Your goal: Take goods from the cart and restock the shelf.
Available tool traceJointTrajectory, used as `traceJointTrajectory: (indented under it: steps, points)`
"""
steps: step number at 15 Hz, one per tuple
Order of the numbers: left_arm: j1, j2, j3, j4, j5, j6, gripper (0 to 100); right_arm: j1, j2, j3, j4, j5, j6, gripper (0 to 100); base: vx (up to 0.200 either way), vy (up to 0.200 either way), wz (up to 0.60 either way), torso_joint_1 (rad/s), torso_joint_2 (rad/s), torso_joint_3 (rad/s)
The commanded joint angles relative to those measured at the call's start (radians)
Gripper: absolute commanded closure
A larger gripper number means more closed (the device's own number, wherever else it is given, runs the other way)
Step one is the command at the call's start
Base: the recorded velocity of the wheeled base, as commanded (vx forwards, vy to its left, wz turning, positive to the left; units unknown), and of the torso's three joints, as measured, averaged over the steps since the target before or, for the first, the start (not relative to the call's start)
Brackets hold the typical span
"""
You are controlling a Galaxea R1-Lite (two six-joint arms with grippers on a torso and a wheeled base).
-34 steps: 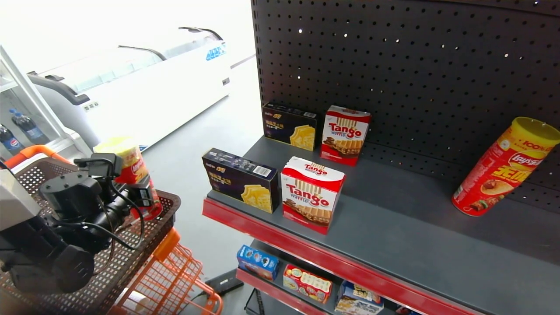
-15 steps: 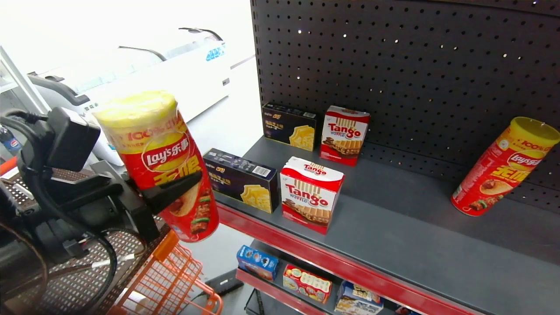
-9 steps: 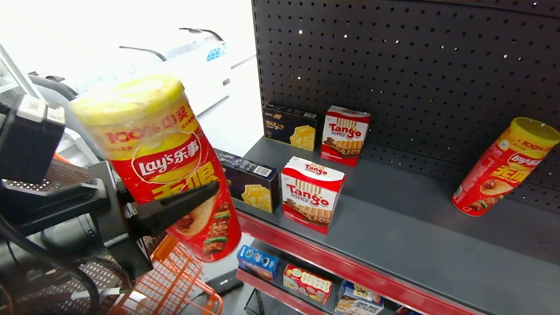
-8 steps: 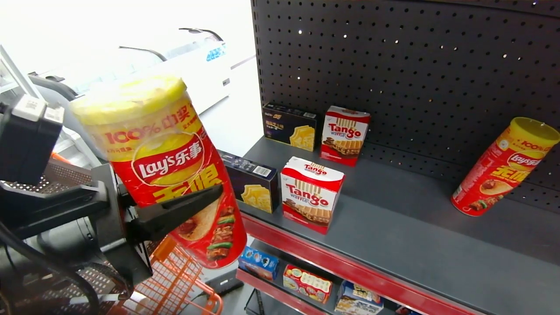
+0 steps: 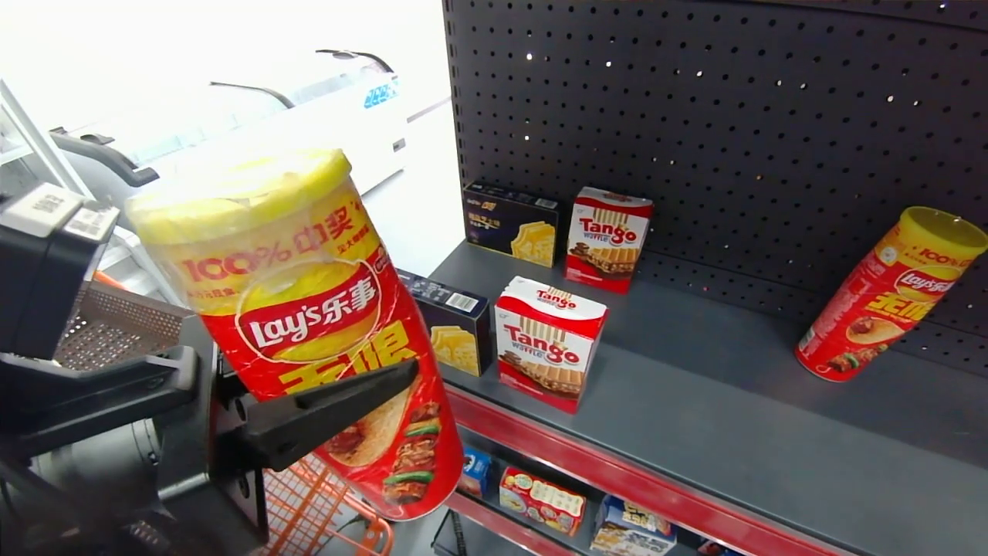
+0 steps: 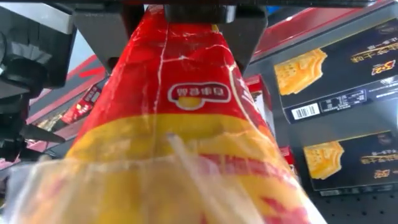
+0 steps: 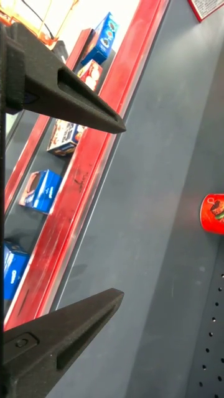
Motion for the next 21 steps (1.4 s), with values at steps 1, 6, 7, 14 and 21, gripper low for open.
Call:
traceJointTrajectory:
  steps: [1,6,7,14,21]
  points:
    - [-0.023,0.01,0.0,-0.002,-0.012,0.0,100,0.0,0.0,0.0,0.0,-0.002,0.002,0,0.0,0.0,0.0,0.0,0.0,0.0]
    - [-0.1,0.039,-0.012,-0.004,-0.034,0.005,100,0.0,0.0,0.0,0.0,-0.002,0.001,0,0.0,0.0,-0.6,0.0,0.0,0.003]
    - [-0.102,0.04,-0.012,-0.004,-0.034,0.005,100,0.0,0.0,0.0,0.0,-0.002,0.001,0,0.0,0.0,-0.6,0.007,0.0,0.002]
    - [-0.108,0.06,-0.032,-0.005,-0.034,0.005,100,0.0,0.0,0.0,0.0,-0.002,0.001,0,0.0,0.0,-0.51,0.004,0.0,0.002]
    - [-0.089,0.054,-0.026,-0.004,-0.032,0.005,100,0.0,0.0,0.0,0.0,-0.002,-0.001,0,0.0,0.0,0.0,0.0,0.0,0.0]
